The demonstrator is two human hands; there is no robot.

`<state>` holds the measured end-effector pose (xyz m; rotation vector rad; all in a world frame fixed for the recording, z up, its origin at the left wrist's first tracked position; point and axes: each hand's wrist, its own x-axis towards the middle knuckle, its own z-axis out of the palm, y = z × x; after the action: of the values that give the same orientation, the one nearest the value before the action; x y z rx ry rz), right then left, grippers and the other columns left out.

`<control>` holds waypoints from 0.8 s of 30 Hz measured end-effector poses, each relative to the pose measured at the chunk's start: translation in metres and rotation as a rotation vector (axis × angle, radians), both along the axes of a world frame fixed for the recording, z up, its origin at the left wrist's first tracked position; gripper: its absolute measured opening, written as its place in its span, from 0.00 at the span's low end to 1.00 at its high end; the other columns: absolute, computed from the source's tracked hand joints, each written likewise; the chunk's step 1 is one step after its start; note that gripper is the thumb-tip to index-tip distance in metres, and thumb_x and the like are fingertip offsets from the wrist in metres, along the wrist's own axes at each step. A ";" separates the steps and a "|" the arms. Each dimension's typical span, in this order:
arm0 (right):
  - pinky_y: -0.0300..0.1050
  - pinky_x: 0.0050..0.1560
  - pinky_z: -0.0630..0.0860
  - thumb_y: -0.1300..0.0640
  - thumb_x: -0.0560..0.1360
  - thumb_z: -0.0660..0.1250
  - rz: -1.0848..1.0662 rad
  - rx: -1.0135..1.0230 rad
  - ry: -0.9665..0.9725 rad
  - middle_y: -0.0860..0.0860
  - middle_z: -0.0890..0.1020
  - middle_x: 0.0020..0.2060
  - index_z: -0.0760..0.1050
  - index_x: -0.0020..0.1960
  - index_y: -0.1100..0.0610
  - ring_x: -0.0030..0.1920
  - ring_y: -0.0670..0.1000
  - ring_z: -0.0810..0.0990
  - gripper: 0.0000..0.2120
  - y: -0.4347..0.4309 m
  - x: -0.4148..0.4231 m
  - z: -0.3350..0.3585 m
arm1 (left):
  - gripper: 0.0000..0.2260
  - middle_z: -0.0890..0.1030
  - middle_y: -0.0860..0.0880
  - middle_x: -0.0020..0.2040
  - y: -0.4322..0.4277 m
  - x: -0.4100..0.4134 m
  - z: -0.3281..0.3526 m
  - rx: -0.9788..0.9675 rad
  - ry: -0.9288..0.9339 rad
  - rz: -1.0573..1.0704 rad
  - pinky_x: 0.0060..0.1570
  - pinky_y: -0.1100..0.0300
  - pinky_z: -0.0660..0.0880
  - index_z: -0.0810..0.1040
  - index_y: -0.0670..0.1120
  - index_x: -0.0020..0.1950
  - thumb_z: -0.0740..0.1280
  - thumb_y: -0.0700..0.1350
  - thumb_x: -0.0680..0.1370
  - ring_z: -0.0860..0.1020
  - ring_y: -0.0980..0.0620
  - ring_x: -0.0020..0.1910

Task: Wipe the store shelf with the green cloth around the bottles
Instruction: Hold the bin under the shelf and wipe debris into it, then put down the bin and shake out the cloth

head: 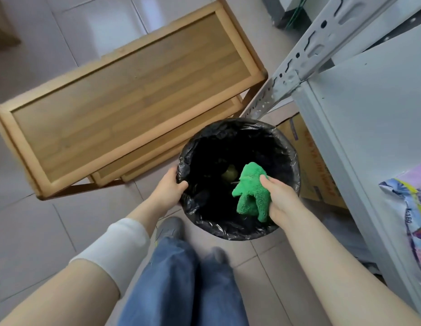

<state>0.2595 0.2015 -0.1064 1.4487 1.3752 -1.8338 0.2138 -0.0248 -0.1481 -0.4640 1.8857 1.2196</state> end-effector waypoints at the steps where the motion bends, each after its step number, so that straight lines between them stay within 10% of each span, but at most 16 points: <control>1: 0.52 0.51 0.75 0.59 0.79 0.58 -0.032 -0.032 -0.007 0.54 0.81 0.47 0.73 0.60 0.61 0.48 0.52 0.79 0.12 0.000 -0.004 -0.003 | 0.20 0.76 0.44 0.58 0.000 -0.002 -0.006 0.011 -0.005 0.011 0.48 0.48 0.77 0.65 0.47 0.66 0.57 0.34 0.76 0.77 0.44 0.54; 5: 0.50 0.39 0.75 0.57 0.79 0.58 -0.172 -0.132 -0.060 0.56 0.80 0.48 0.73 0.58 0.61 0.47 0.53 0.79 0.11 0.000 -0.015 -0.012 | 0.19 0.76 0.53 0.49 0.000 -0.012 -0.021 0.030 -0.020 0.010 0.35 0.57 0.78 0.64 0.53 0.63 0.57 0.35 0.76 0.78 0.54 0.44; 17: 0.47 0.39 0.76 0.52 0.79 0.57 -0.254 -0.265 -0.053 0.54 0.85 0.37 0.76 0.48 0.59 0.38 0.51 0.84 0.13 -0.003 -0.033 -0.031 | 0.21 0.73 0.46 0.56 0.028 -0.009 -0.034 0.073 -0.020 -0.018 0.53 0.46 0.77 0.61 0.46 0.68 0.58 0.36 0.76 0.76 0.44 0.54; 24: 0.48 0.64 0.68 0.41 0.78 0.52 -0.256 -0.425 0.031 0.56 0.77 0.61 0.73 0.63 0.59 0.62 0.52 0.75 0.26 -0.008 -0.027 -0.014 | 0.24 0.71 0.47 0.67 0.029 0.003 -0.025 0.151 -0.105 0.091 0.44 0.66 0.74 0.58 0.48 0.72 0.62 0.45 0.78 0.73 0.53 0.56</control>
<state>0.2324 0.1938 -0.1204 1.4170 0.7685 -2.1505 0.2163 0.0044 -0.1729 -0.5266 1.6857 1.3598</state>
